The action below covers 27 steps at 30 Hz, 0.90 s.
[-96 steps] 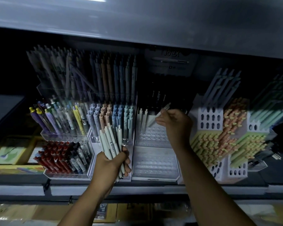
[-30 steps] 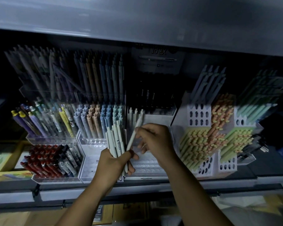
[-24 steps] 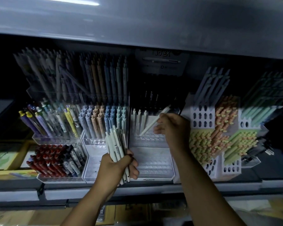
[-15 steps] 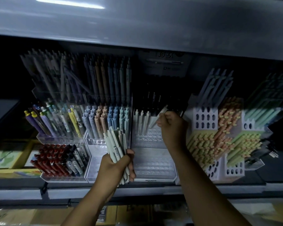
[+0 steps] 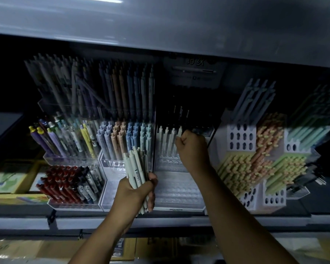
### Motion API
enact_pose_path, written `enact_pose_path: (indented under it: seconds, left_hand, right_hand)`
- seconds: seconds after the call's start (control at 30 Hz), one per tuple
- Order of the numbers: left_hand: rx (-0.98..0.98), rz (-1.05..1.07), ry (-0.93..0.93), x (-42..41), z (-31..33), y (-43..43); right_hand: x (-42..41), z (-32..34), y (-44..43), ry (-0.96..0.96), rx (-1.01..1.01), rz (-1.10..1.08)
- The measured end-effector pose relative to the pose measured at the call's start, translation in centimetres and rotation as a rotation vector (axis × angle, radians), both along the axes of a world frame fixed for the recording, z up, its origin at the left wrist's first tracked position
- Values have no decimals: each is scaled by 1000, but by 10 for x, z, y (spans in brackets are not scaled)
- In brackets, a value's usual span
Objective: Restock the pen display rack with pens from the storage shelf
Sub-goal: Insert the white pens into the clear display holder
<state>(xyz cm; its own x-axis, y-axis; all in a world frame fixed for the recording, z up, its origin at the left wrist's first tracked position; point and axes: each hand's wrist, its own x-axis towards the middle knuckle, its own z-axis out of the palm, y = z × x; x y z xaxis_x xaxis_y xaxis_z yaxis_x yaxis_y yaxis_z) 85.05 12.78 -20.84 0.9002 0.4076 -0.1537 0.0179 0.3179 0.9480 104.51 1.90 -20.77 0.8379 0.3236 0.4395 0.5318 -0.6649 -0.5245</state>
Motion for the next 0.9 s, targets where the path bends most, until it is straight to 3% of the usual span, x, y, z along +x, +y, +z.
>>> enact_pose_path:
  seconds: [0.67, 0.9]
  left_hand:
    - [45, 9, 36, 1, -5, -3]
    - [57, -8, 28, 2, -2, -2]
  right_hand:
    - [-11, -5, -1, 56, -2, -41]
    - [-38, 1, -10, 371, 191, 42]
